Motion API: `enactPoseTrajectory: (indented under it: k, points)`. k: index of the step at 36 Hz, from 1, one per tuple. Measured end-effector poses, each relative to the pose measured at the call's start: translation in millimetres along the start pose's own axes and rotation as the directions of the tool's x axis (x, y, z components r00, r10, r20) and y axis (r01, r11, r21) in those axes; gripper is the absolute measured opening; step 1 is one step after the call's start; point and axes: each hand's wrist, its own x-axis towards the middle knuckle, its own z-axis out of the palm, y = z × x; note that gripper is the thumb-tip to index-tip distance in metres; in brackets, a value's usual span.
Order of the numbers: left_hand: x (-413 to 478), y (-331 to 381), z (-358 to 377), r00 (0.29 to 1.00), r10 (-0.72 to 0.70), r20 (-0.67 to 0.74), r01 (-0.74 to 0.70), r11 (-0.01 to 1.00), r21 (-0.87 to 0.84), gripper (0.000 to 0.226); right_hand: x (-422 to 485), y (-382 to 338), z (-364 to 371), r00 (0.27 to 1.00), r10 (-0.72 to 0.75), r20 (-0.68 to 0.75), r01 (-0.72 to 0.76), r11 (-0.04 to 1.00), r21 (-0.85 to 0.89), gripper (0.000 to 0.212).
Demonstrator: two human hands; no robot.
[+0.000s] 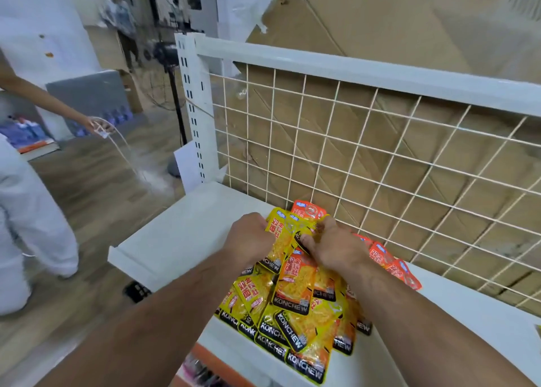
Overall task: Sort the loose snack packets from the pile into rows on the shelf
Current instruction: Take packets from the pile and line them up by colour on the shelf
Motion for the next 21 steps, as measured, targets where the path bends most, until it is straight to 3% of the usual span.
enactPoseTrajectory:
  k: [4, 10, 16, 21]
  points:
    - [-2.7, 0.2, 0.1, 1.0, -0.023, -0.018, 0.023, 0.999, -0.026, 0.018, 2.9, 0.3, -4.8, 0.998, 0.061, -0.01, -0.061, 0.998, -0.005, 0.088]
    - [-8.8, 4.5, -1.0, 0.998, -0.043, -0.055, 0.041, 0.998, -0.04, 0.016, 6.0, 5.3, -7.0, 0.994, 0.108, -0.014, -0.108, 0.993, 0.039, 0.094]
    - [-15.7, 8.3, -1.0, 0.99, -0.06, -0.124, 0.047, 0.993, -0.109, 0.01, 10.9, 13.8, -4.4, 0.981, 0.186, -0.056, -0.152, 0.914, 0.377, 0.059]
    - [-21.8, 16.3, 1.1, 0.979, -0.082, -0.185, 0.049, 0.983, -0.176, 0.012, 8.2, 23.2, -9.8, 0.972, 0.233, -0.014, -0.137, 0.618, 0.774, 0.015]
